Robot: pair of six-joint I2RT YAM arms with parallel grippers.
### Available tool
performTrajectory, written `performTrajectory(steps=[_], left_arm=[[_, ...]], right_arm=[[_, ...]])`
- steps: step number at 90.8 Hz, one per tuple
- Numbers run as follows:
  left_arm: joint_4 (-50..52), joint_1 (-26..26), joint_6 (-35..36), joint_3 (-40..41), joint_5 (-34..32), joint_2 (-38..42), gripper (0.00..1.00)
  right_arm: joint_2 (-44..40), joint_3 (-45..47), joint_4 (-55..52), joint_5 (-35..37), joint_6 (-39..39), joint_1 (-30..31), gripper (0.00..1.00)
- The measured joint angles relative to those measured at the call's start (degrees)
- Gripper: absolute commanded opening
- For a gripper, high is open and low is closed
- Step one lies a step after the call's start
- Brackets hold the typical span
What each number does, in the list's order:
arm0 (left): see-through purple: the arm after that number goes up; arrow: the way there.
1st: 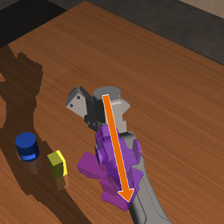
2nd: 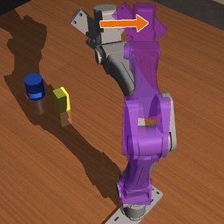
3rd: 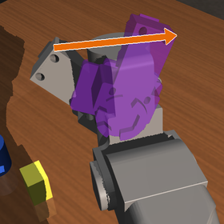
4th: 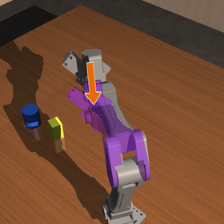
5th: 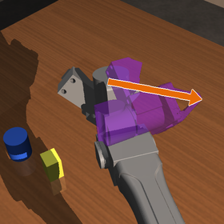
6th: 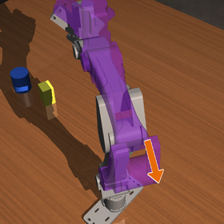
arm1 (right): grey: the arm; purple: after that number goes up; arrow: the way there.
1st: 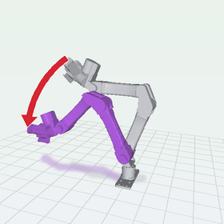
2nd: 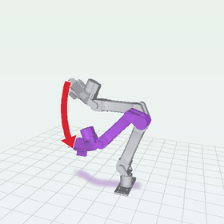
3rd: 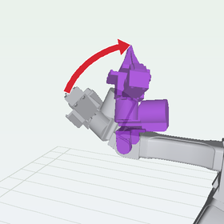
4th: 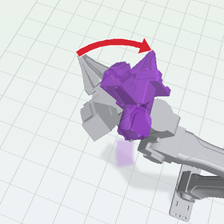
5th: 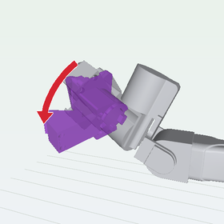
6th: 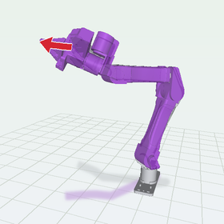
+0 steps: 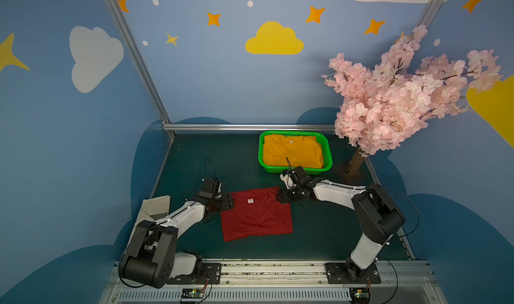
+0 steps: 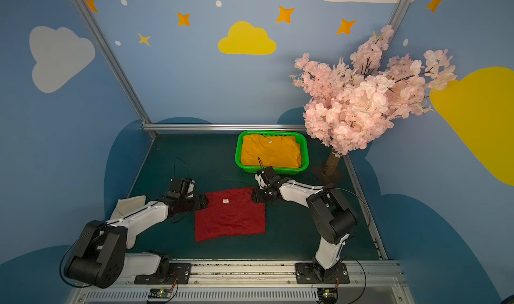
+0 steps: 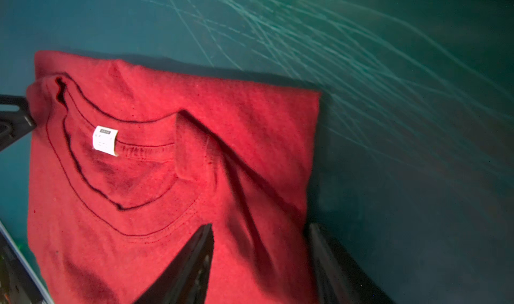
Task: Put the folded t-shirts into the basket
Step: Pick up the T-shirt from the center of the board.
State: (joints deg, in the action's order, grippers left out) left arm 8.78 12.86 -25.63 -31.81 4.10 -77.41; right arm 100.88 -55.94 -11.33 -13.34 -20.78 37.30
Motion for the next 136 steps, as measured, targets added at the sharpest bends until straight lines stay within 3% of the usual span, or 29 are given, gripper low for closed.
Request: performTrajectory(steps=[22, 60, 78, 103, 122, 136], left_arm=[[-1.62, -0.22, 0.74, -1.22, 0.5, -2.84, 0.7], [-11.74, 0.55, 0.22, 0.04, 3.96, -6.97, 0.24], [-13.99, 0.68, -0.59, 1.55, 8.79, -6.91, 0.03], [-15.45, 0.68, -2.58, 6.62, 14.08, 2.19, 0.02], [-15.8, 0.7, -3.39, 8.61, 13.94, 12.7, 0.02], [-15.91, 0.7, -3.34, 8.68, 13.88, 14.84, 0.02]], right_arm=[[1.31, 0.0, 1.46, -0.79, -0.85, 0.57, 0.33], [1.73, 1.55, 6.71, -2.32, -3.91, 1.11, 0.01], [-0.66, 4.72, 10.36, -2.6, -4.96, 0.94, 0.0], [-8.61, 10.58, 14.58, -2.47, -5.35, -0.79, 0.0], [-14.12, 13.14, 16.26, -0.17, -5.09, -1.09, 0.0], [-14.8, 12.79, 16.06, 1.42, -4.44, -0.22, 0.0]])
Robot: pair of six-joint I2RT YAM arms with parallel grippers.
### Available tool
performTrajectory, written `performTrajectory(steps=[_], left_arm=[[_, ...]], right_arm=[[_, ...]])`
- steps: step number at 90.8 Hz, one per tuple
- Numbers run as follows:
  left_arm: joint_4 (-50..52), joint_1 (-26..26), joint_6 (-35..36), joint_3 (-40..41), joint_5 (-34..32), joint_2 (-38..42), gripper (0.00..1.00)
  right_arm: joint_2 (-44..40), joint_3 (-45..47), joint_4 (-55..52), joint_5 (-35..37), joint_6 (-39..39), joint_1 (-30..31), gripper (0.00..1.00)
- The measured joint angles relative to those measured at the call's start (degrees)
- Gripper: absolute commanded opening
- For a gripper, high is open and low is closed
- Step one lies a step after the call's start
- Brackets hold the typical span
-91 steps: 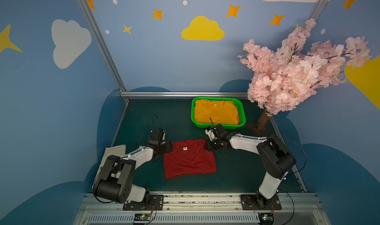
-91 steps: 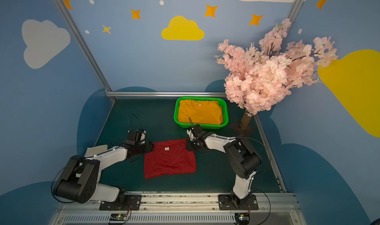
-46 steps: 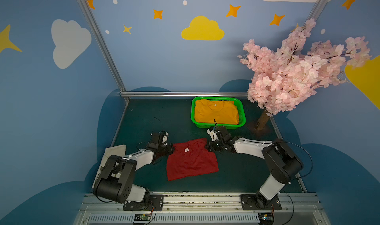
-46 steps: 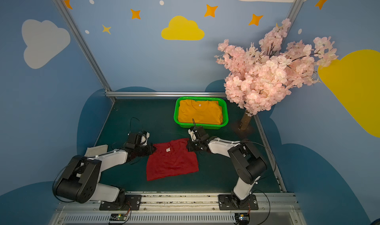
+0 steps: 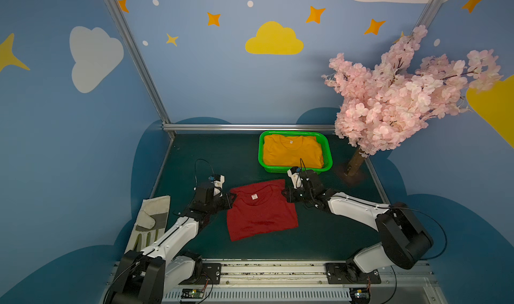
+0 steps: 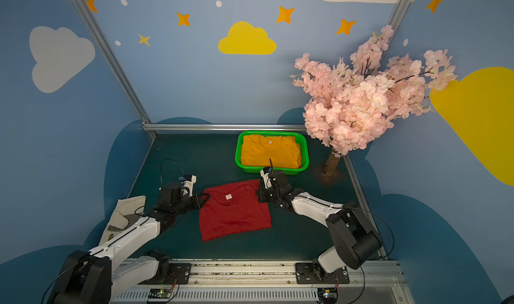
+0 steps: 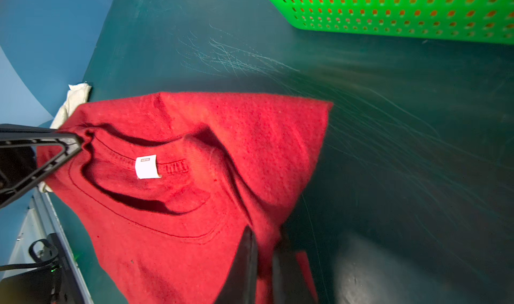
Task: Put the folded t-shirts into the basket
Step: Pick up the T-shirt from the center of the board.
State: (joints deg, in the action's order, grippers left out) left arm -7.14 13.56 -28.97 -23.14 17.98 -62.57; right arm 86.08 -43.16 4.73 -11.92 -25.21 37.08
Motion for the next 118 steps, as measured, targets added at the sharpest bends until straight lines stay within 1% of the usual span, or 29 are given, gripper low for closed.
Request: performTrajectory(steps=[8, 20, 26, 35, 43, 49, 62, 75, 79, 85, 93, 102, 110, 114, 118], left_arm=[[0.31, 0.04, 0.0, 0.0, -0.33, -0.07, 0.02], [0.33, 0.07, 0.35, -0.04, -2.51, -1.46, 0.03], [0.72, 0.07, 0.79, -0.48, -3.91, -3.8, 0.02], [1.01, 0.07, 1.73, -1.44, -5.09, -8.24, 0.02], [1.03, 0.07, 2.19, -1.75, -5.42, -11.41, 0.03], [0.92, 0.04, 2.34, -1.73, -5.55, -13.14, 0.02], [-0.28, 0.04, 2.67, -1.75, -5.6, -15.69, 0.02], [-1.7, 0.04, 2.64, -1.84, -5.38, -17.64, 0.03], [-2.03, 0.0, 2.67, -1.9, -5.31, -17.84, 0.03], [-2.56, 0.0, 2.67, -2.03, -5.07, -18.25, 0.02], [-2.99, 0.0, 2.67, -2.05, -4.9, -18.49, 0.03], [-3.32, 0.0, 2.67, -2.05, -4.81, -18.69, 0.03], [-3.74, 0.0, 2.64, -2.05, -4.61, -18.91, 0.02], [-3.91, 0.0, 2.64, -2.05, -4.33, -18.99, 0.02], [-4.11, 0.0, 2.62, -2.03, -4.0, -18.99, 0.02]], right_arm=[[0.0, -0.46, -0.79, 1.42, 0.2, 0.87, 0.0], [0.59, -2.91, -4.55, 4.57, 0.17, 1.68, 0.01], [2.4, -5.4, -7.23, 6.19, 0.33, 1.73, 0.12], [6.91, -9.6, -11.1, 7.98, 0.74, 1.6, 0.36], [9.86, -11.58, -13.57, 8.33, 2.14, 1.16, 0.49], [11.28, -12.44, -15.3, 8.15, 2.43, 0.92, 0.56], [14.19, -14.93, -17.68, 7.56, 3.34, 0.79, 0.64], [18.01, -17.9, -18.62, 6.51, 3.93, 0.94, 0.66], [18.8, -18.51, -19.06, 6.49, 4.26, 1.09, 0.65], [19.3, -19.1, -19.12, 6.38, 4.5, 1.38, 0.61], [19.91, -19.58, -19.17, 6.27, 4.83, 1.68, 0.47], [20.7, -19.89, -18.71, 5.75, 4.96, 2.1, 0.24], [21.18, -19.96, -17.97, 4.57, 4.72, 2.51, 0.07], [21.18, -19.93, -17.44, 3.52, 4.63, 2.58, 0.0], [21.16, -19.71, -16.85, 2.75, 4.48, 2.67, 0.0]])
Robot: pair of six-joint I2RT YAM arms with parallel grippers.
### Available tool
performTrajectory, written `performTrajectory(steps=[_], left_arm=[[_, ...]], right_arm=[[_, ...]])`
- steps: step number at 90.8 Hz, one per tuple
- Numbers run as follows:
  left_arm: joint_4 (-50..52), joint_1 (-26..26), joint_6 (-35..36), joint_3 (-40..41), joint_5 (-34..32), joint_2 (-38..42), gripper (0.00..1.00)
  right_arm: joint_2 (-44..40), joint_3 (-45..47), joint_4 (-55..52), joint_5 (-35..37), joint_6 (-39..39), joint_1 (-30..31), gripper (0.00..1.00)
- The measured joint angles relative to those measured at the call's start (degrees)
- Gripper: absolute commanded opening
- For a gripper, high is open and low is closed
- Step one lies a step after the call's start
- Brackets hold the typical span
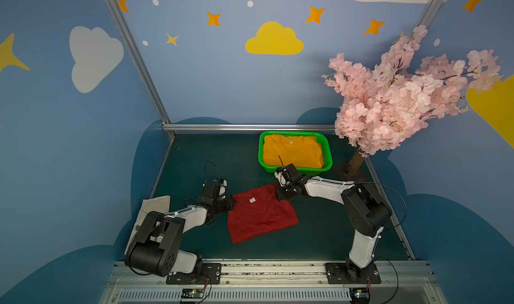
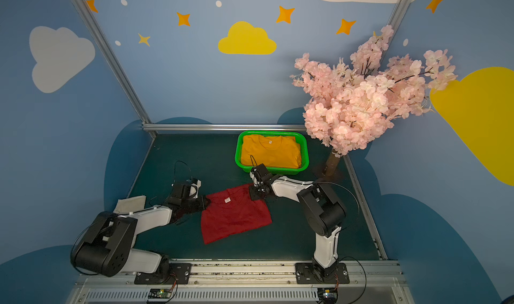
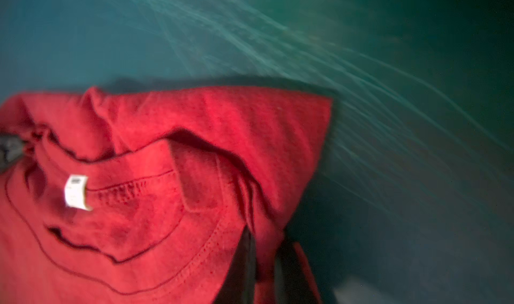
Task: Put the folded t-shirts into the basket
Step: Pick up the T-shirt from the center of the board.
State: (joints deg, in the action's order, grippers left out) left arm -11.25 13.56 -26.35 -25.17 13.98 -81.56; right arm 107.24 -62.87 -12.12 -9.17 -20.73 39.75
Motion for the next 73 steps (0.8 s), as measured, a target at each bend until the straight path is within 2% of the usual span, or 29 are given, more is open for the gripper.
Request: performTrajectory(steps=[9, 21, 43, 73], left_arm=[[-1.79, 0.11, -0.46, 0.68, 1.22, 0.09, 0.03], [-3.91, 0.39, -2.51, 2.32, 3.93, 1.92, 0.03], [-4.07, 1.4, -6.38, 2.54, 7.13, 14.03, 0.02], [3.96, 3.37, -7.13, -7.19, 7.37, 25.11, 0.02]], right_arm=[[-1.33, 2.14, 2.47, -1.46, -0.44, 0.04, 0.0], [-7.91, 8.24, 6.01, -3.02, -1.86, -0.42, 0.0], [-23.26, 15.54, 10.6, -2.23, -2.97, -1.27, 0.0], [-36.94, 15.34, 8.63, 4.0, -1.07, -1.42, 0.0]])
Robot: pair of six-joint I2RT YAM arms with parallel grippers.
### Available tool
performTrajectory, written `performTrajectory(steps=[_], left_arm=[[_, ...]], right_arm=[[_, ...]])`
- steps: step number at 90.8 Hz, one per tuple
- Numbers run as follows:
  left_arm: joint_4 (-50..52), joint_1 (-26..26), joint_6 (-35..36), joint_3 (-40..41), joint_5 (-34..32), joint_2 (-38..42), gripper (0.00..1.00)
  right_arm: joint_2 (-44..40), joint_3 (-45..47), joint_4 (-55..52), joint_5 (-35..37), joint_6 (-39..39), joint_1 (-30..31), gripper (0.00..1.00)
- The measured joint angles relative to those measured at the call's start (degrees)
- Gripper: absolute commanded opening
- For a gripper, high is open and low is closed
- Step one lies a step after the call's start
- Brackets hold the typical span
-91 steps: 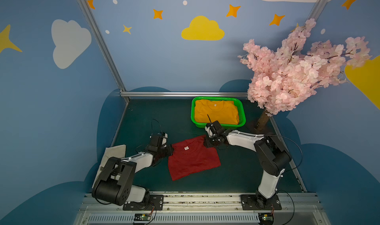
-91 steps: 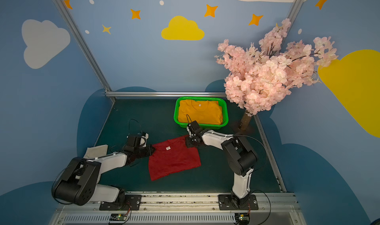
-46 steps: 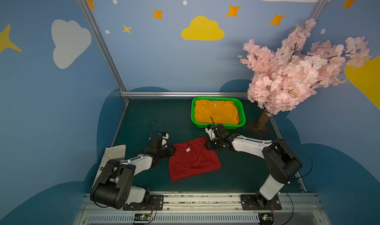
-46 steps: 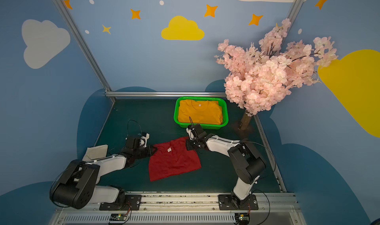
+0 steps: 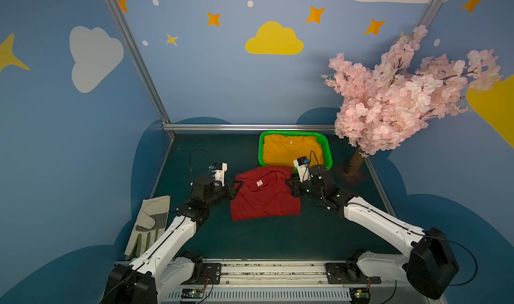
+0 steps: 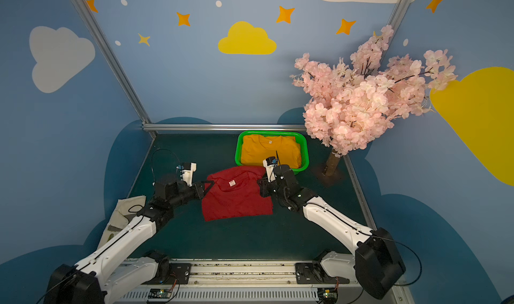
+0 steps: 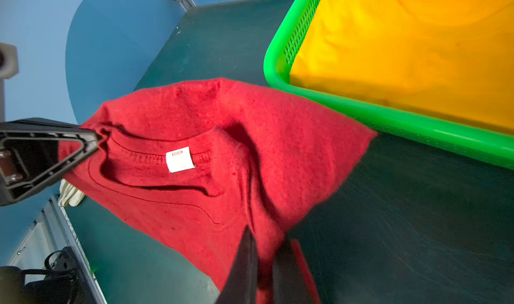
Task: Put the folded t-shirts into the basket
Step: Pick up the T-shirt from the center of the board, then place the T-shirt in the bin.
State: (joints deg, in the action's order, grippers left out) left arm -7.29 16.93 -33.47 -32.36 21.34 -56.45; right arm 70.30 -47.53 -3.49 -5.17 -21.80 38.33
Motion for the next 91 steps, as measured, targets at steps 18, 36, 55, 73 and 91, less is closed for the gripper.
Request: performTrajectory(steps=[18, 36, 55, 73, 91], left_arm=[[4.83, 0.83, 0.35, -7.48, -0.46, 0.79, 0.02], [6.67, 2.54, 2.27, -18.27, -1.81, -5.73, 0.03], [7.93, 4.37, 5.14, -31.5, -3.85, -18.08, 0.03], [8.35, 5.11, 7.56, -45.66, -5.38, -30.64, 0.02], [9.09, 6.25, 9.33, -59.04, -6.16, -44.0, 0.03]], right_arm=[[-3.26, -4.87, -4.74, 3.08, 1.05, -0.11, 0.0], [-5.27, -6.08, -4.09, 9.33, 4.09, -0.55, 0.0], [0.26, -14.23, -4.37, 16.48, 11.74, -4.15, 0.0], [9.05, -22.69, -3.54, 21.7, 18.73, -8.13, 0.0], [17.73, -28.44, -1.6, 26.45, 25.83, -10.34, 0.0]])
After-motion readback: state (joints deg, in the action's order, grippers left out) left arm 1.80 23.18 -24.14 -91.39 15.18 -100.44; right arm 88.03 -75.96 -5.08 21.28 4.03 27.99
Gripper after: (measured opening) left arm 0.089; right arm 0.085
